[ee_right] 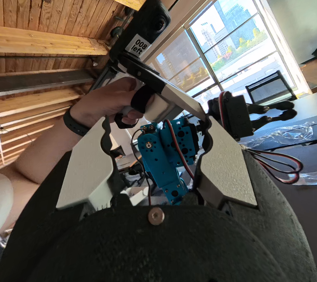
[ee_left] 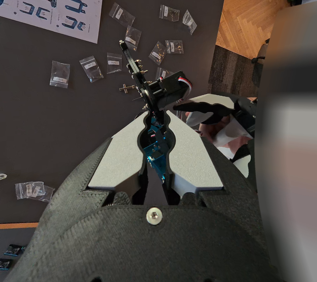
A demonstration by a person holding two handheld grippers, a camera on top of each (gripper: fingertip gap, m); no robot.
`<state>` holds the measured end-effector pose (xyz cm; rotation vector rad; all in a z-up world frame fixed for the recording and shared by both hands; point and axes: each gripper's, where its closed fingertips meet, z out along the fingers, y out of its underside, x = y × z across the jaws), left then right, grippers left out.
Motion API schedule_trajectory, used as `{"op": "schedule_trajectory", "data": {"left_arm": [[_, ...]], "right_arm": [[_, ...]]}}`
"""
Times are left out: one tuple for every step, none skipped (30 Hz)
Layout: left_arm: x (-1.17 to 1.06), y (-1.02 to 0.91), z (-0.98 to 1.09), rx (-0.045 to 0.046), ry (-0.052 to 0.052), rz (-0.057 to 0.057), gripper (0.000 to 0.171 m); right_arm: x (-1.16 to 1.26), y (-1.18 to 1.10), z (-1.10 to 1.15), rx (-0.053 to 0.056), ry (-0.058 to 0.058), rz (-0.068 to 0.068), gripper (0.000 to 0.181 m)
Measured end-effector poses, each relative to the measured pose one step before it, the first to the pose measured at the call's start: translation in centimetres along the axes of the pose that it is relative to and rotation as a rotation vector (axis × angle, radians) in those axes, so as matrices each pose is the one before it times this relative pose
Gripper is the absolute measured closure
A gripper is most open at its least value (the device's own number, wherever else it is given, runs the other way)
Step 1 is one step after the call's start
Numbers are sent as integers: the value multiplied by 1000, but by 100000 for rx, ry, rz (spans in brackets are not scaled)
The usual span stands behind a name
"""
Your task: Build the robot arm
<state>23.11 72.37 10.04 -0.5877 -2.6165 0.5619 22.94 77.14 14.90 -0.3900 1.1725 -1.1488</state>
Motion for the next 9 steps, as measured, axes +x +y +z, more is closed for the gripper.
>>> {"op": "schedule_trajectory", "data": {"left_arm": [[1, -2, 4, -49, -279, 10, 158], [11, -1, 3, -54, -244, -63, 159], [-4, -1, 9, -61, -233, -44, 158], [2, 2, -2, -56, -222, -5, 158], [-5, 1, 19, -39, -192, 1, 158], [4, -7, 12, -19, -177, -46, 159], [2, 0, -4, -18, -189, -58, 158], [1, 4, 5, -14, -163, -31, 158], [2, -2, -3, -5, -156, 5, 158]], "right_arm": [[-94, 192, 134, -1528, 530, -2237, 74], [-40, 350, 176, -2429, 566, -1548, 74], [34, 400, 166, -2580, 715, -627, 72], [96, 427, 140, -2624, 948, -615, 71], [221, 403, 111, -2466, 1628, -1340, 71], [217, 268, 59, -1524, 1653, -2171, 70], [187, 43, -20, -61, 1557, -2199, 69], [72, -84, -52, 750, 1148, -2479, 69], [53, -34, -18, 407, 1243, -2759, 68]]}}
